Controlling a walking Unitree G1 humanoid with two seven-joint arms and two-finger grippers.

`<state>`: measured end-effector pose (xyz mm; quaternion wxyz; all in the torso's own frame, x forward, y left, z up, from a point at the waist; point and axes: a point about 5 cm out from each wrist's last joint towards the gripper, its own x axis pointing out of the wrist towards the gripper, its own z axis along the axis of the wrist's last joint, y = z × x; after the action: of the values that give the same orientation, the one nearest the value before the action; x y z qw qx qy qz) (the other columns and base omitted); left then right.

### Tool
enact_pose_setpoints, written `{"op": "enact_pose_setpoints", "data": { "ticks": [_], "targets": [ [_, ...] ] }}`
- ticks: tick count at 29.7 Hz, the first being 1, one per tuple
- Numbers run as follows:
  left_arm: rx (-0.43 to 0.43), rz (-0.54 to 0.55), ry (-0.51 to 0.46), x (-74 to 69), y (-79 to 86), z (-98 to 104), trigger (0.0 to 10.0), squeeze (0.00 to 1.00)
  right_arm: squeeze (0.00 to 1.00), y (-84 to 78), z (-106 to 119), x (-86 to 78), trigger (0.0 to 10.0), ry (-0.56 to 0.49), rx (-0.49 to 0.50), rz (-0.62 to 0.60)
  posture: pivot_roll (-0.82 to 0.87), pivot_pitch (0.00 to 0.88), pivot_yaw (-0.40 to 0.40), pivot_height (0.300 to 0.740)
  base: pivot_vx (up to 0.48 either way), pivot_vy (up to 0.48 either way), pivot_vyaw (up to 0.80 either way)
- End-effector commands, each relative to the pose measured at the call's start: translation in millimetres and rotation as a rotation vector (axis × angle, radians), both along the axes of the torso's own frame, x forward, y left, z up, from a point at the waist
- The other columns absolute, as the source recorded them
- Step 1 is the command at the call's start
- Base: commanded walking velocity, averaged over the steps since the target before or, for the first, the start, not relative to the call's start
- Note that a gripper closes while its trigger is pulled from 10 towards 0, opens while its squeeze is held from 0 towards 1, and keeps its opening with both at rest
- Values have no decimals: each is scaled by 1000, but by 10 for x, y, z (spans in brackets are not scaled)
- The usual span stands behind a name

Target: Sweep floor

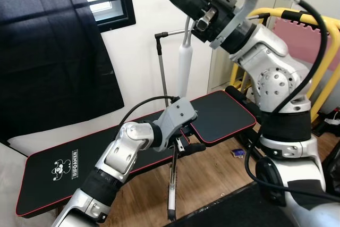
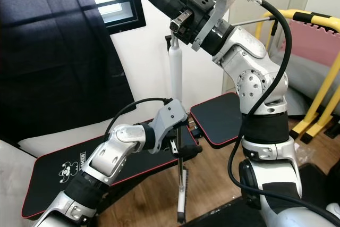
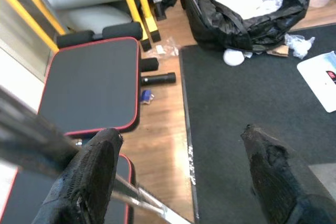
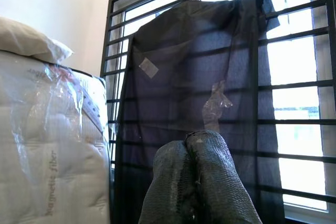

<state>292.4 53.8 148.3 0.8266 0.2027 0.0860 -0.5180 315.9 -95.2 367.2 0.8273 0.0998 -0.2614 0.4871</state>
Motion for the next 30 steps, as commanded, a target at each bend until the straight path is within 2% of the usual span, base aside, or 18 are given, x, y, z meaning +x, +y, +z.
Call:
{"op": "enact_pose_setpoints", "data": {
  "ticks": [1,2,3,4,5,6,10,12,15,16,17,18,23,24,26,27,30],
  "targets": [
    [23,202,-50,41,66,-54,10000,0,0,18,124,-68,0,-57,11,12,-89,0,46,740,0,0,0],
    [40,155,3,-60,64,-101,10000,0,0,11,125,-59,0,-55,12,5,-88,0,45,740,0,0,0],
    [40,155,3,-60,64,-101,10000,0,0,11,125,-59,0,-55,12,5,-88,0,45,740,0,0,0],
    [36,143,56,-122,71,-128,10000,0,0,9,128,-55,0,-54,14,3,-88,0,45,740,0,0,0],
    [36,143,56,-122,71,-128,10000,0,0,9,128,-55,0,-54,14,3,-88,0,45,740,0,0,0],
    [36,145,97,-169,92,-136,10000,0,0,8,131,-54,0,-54,15,2,-86,0,45,740,0,0,0],
    [49,185,108,-158,149,-136,10000,0,0,11,135,-55,0,-54,16,4,-83,0,45,740,0,0,0],
    [41,340,91,-14,257,-123,10000,0,0,22,137,-60,0,-52,19,11,-81,0,44,740,0,0,0],
    [41,340,91,-14,257,-123,10000,0,0,22,137,-60,0,-52,19,11,-81,0,44,740,0,0,0],
    [27,419,75,75,288,-113,10000,0,0,28,137,-65,0,-51,20,16,-81,0,44,740,0,0,0],
    [27,419,75,75,288,-113,10000,0,0,28,137,-65,0,-51,20,16,-81,0,44,740,0,0,0],
    [5,477,33,190,276,-93,10000,0,0,33,144,-73,0,-50,24,21,-90,0,47,740,0,0,0],
    [-5,501,-1,260,244,-77,10000,0,0,36,152,-81,0,-48,31,26,-90,0,47,740,0,0,0],
    [-27,486,-21,294,168,-60,10000,0,0,45,162,-88,0,-47,39,32,-95,0,48,740,0,0,0],
    [-27,486,-21,294,168,-60,10000,0,0,45,162,-88,0,-47,39,32,-95,0,48,740,0,0,0],
    [-45,459,-28,291,96,-44,10000,0,0,60,167,-98,0,-46,44,38,-103,0,51,740,0,0,0],
    [-68,439,-17,274,43,-41,10000,0,0,73,166,-105,0,-44,47,42,-102,0,52,740,0,0,0]
  ]
}}
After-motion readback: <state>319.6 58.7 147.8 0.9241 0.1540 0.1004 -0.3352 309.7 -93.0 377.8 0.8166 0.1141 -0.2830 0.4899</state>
